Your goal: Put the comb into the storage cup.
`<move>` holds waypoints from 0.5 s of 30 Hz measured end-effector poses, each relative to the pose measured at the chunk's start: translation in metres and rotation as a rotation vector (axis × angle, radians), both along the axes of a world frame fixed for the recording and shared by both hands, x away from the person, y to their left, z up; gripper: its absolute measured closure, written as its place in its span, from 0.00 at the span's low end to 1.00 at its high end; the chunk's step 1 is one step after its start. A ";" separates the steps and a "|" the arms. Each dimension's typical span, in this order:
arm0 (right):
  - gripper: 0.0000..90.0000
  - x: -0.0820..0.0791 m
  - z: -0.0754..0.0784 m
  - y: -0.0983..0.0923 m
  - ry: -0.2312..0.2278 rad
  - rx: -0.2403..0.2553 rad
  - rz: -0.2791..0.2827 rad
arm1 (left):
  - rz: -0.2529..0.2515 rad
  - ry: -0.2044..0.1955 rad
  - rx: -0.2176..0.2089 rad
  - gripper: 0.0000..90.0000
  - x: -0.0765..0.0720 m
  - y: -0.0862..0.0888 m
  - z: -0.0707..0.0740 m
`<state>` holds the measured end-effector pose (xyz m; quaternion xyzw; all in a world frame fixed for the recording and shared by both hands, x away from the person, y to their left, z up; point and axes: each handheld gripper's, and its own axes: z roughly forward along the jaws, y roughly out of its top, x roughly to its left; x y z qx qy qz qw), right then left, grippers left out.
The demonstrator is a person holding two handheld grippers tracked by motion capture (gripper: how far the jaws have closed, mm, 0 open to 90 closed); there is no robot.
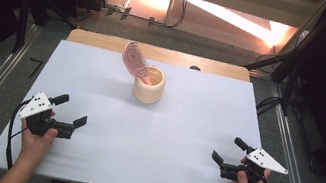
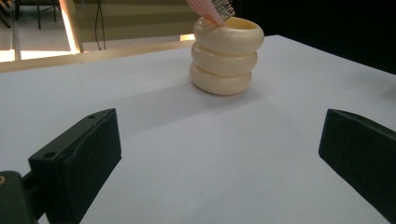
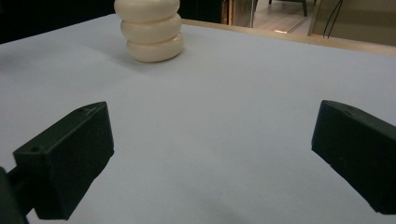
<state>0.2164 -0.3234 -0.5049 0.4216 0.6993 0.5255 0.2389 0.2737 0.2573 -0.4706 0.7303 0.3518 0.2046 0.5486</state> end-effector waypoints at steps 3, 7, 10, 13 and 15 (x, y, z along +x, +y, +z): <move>0.00 0.000 0.000 0.000 0.000 0.001 -0.001 | 0.003 0.001 0.003 0.00 -0.004 0.005 0.000; 0.00 0.000 0.000 0.000 0.001 -0.001 -0.002 | 0.004 -0.005 0.011 0.00 -0.008 0.009 -0.001; 0.00 0.000 0.000 0.000 0.000 0.001 -0.002 | 0.004 -0.002 0.019 0.00 -0.010 0.011 -0.003; 0.00 0.000 0.000 0.000 -0.004 0.000 -0.004 | 0.010 0.001 0.024 0.00 -0.013 0.013 -0.004; 0.00 0.000 0.000 -0.001 0.000 0.001 -0.004 | 0.011 0.002 0.024 0.00 -0.014 0.016 -0.004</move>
